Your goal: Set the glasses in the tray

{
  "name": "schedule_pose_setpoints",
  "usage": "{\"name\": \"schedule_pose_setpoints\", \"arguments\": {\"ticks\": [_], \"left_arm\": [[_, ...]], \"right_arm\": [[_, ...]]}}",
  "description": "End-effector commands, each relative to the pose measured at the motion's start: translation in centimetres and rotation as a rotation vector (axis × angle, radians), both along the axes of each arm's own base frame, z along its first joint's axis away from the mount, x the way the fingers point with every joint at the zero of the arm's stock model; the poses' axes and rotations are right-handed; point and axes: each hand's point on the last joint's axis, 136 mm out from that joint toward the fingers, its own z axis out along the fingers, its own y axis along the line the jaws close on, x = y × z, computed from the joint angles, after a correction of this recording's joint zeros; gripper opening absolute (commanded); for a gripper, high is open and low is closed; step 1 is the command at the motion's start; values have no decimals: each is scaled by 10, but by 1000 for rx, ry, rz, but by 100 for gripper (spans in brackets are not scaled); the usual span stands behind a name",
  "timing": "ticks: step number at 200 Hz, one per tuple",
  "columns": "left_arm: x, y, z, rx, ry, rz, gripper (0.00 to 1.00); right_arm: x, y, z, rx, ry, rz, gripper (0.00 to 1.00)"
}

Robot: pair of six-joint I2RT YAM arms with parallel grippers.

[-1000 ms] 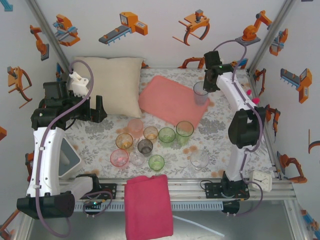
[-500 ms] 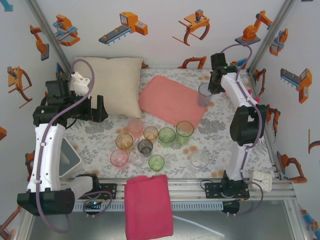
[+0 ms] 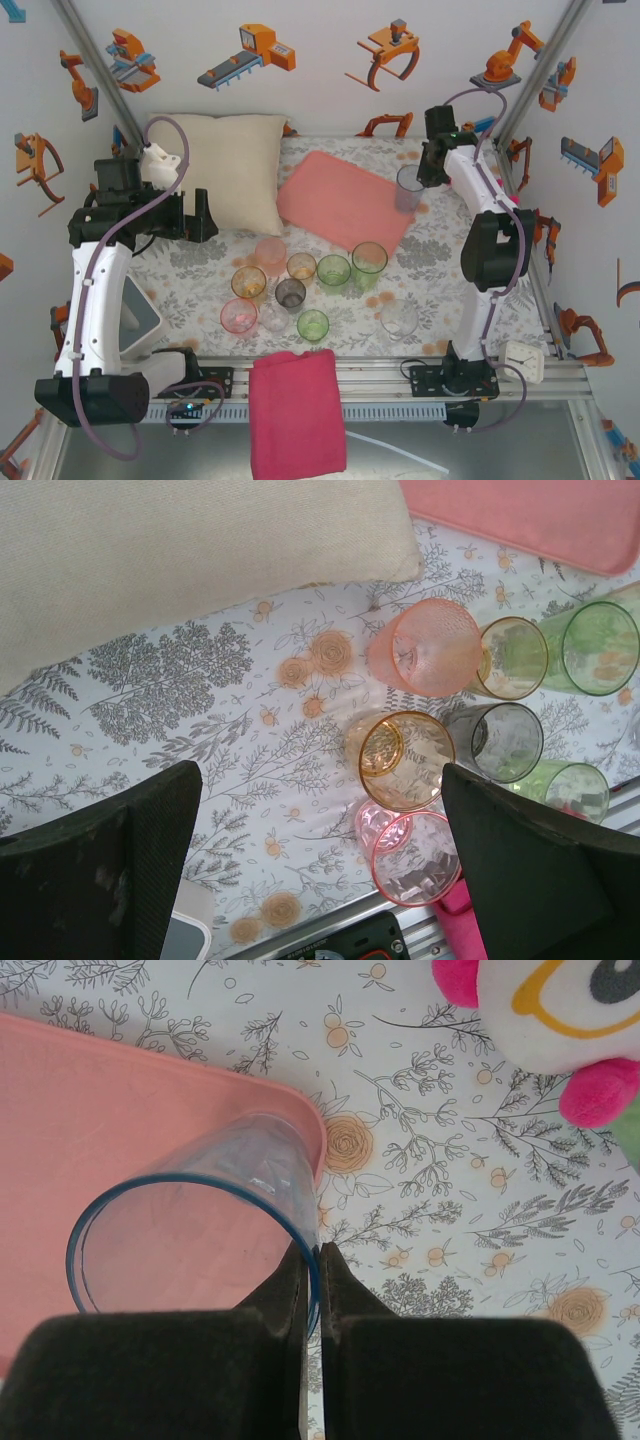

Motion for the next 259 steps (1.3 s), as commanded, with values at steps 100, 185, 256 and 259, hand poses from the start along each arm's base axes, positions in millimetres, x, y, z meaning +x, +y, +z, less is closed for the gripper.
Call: {"name": "schedule_pose_setpoints", "arguments": {"ticks": [100, 185, 256, 259], "left_arm": [[-5, -3, 6, -17, -19, -5, 97], [-10, -2, 13, -11, -41, -4, 97], [-26, 3, 10, 30, -46, 1, 97], [-28, 3, 10, 30, -47, 0, 97]], "right_arm": [[-7, -5, 5, 3, 19, 22, 39], [-19, -1, 48, 25, -33, 52, 44], [-47, 10, 104, 87, -109, 120, 44], [-50, 11, 106, 91, -114, 124, 44]]}}
